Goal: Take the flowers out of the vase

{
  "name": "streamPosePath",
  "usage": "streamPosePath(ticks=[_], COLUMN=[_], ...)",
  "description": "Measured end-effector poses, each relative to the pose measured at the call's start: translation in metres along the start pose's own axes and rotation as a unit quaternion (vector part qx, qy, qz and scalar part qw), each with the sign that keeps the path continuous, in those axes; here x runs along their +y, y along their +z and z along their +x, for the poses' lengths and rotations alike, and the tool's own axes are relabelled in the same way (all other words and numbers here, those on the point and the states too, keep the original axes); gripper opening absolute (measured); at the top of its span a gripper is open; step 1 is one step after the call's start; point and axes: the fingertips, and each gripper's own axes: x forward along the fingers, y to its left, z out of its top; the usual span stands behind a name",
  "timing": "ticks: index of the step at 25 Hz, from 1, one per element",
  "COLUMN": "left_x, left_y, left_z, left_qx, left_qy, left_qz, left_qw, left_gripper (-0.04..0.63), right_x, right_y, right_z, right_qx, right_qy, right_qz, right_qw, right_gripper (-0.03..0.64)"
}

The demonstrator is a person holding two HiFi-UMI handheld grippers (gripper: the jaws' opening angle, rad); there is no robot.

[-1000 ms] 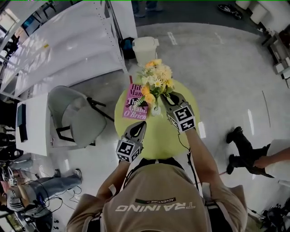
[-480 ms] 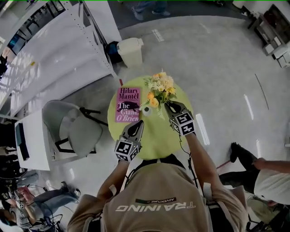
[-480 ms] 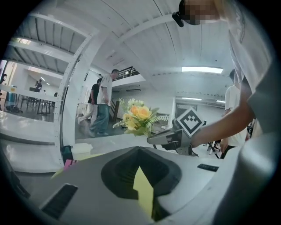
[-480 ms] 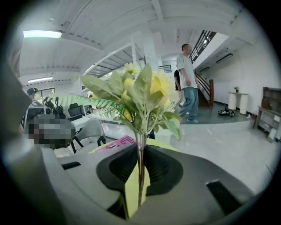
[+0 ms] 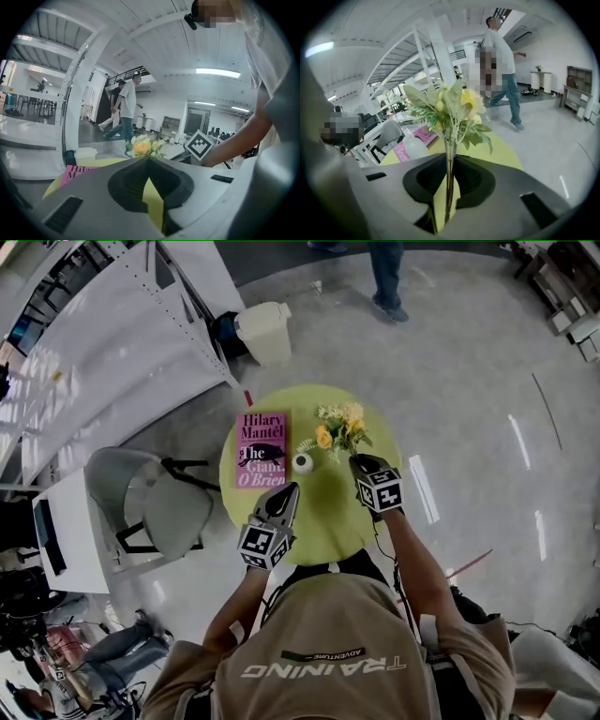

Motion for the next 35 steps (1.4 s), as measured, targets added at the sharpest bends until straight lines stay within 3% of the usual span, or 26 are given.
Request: streamPosePath(ticks=[6,16,19,24,29,30,35], left_x=[0.015,0.044,0.049,0.048,0.032,0.028,0.016], left_y=[-0.009,-0.014,-0.014,-0.015,-0.013,-0.013,-0.009], left_z=[0.003,0.010,0.012,0.012,0.006,0.004,-0.010], left_qx=[0.010,0.017,0.017,0.012,0.004,0.003,-0.005], left_qy=[0.010,0.026,0.026,0.023,0.016,0.015,0.016], left_qz=[-0.011,-0.024,-0.025,-0.019,-0.014,-0.014,-0.011], left_qw=[0.9998,0.9992,0.9992,0.9995,0.9998,0.9998,0.9998], left_gripper=[0.002,0.002,0.002,0.002,0.002,0.002,0.002], right_x=[-0.020,-0.029,-0.026,-0.017,-0.010,-0.007,0.030], right_y=[-0.033,-0.048,-0.045,-0.039,-0.030,-0.027,0.000], right_z=[0.037,0.064,0.062,0.051,0.023,0.015,-0.023], right_qx=[0.065,0.093,0.085,0.062,0.024,0.013,-0.055], right_qy=[-0.041,-0.055,-0.057,-0.053,-0.054,-0.051,0.024], right_qz=[-0.003,0.003,-0.008,-0.015,-0.011,-0.007,0.004], right_qw=[0.997,0.994,0.995,0.997,0.998,0.999,0.998], right_gripper=[0.054,0.100,0.155,0.158,0.075,0.002,0.000])
